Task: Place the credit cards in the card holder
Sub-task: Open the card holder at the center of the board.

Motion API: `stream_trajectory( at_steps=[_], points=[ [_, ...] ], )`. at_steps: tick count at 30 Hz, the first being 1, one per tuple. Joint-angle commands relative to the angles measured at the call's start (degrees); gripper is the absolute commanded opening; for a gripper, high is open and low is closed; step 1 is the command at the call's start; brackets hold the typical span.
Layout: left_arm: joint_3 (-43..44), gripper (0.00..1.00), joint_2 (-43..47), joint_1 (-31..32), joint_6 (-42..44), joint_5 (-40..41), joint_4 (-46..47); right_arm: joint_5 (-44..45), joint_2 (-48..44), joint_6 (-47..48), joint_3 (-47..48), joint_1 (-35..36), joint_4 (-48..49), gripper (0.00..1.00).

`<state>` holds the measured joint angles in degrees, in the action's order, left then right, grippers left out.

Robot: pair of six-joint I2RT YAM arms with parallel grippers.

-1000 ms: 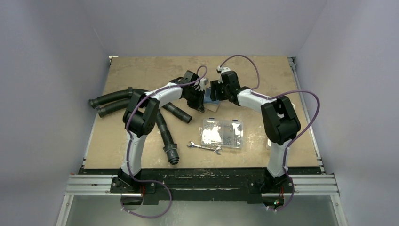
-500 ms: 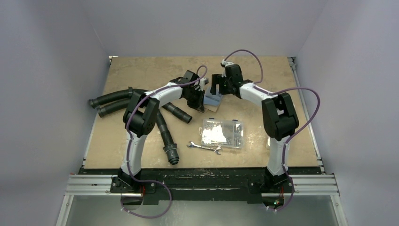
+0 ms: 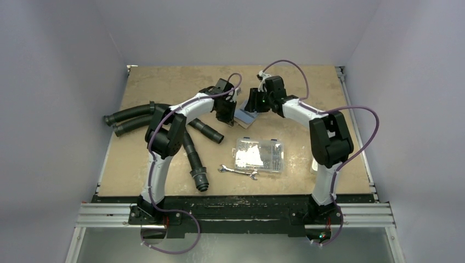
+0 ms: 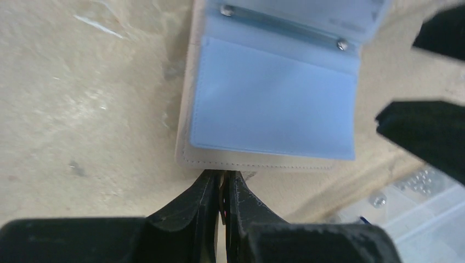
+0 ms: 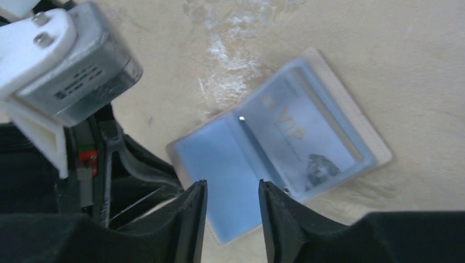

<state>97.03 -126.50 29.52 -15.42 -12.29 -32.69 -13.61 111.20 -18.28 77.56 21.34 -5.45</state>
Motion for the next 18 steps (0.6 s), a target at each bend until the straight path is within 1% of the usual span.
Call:
stream_trajectory(
  at_steps=[1, 3, 6, 8, 10, 12, 15, 18],
  points=[
    [3.22, 0.0, -4.64, -0.88, 1.14, 8.34, -3.75, -7.99, -0.09, -7.89, -5.48, 0.59, 8.67, 0.45],
    [5.34, 0.0, -6.21, -0.87, 1.12, 7.89, -4.77, -8.75, 0.17, -10.34, -7.66, 2.21, 13.01, 0.44],
    [7.48, 0.0, -7.36, -1.14, 0.84, 9.87, -6.07, -10.96, 1.16, -11.7, -6.8, 4.71, 14.88, 0.45],
    [8.74, 0.02, -7.77, -1.73, 0.22, 11.51, -6.98, -16.9, 0.75, -16.63, -8.76, 4.47, 21.64, 0.45],
    [10.11, 0.11, -7.89, -2.36, -0.6, 12.82, -8.09, -19.64, -0.63, -20.03, -10.93, 2.96, 26.53, 0.45],
    [11.04, 0.18, -7.25, -2.53, -0.79, 14.68, -9.52, -19.76, -2.75, -20.62, -11.87, 1.46, 27.11, 0.46],
    [9.83, 0.36, -4.18, -2.54, -0.8, 15.93, -9.86, -14.47, -6.12, -15.21, -10.4, -1.05, 18.97, 0.51],
    [6.98, 0.47, -0.16, -2.54, -0.76, 16.31, -8.67, -8.9, -7.2, -9.49, -8.17, -3.48, 11.83, 0.55]
  ],
)
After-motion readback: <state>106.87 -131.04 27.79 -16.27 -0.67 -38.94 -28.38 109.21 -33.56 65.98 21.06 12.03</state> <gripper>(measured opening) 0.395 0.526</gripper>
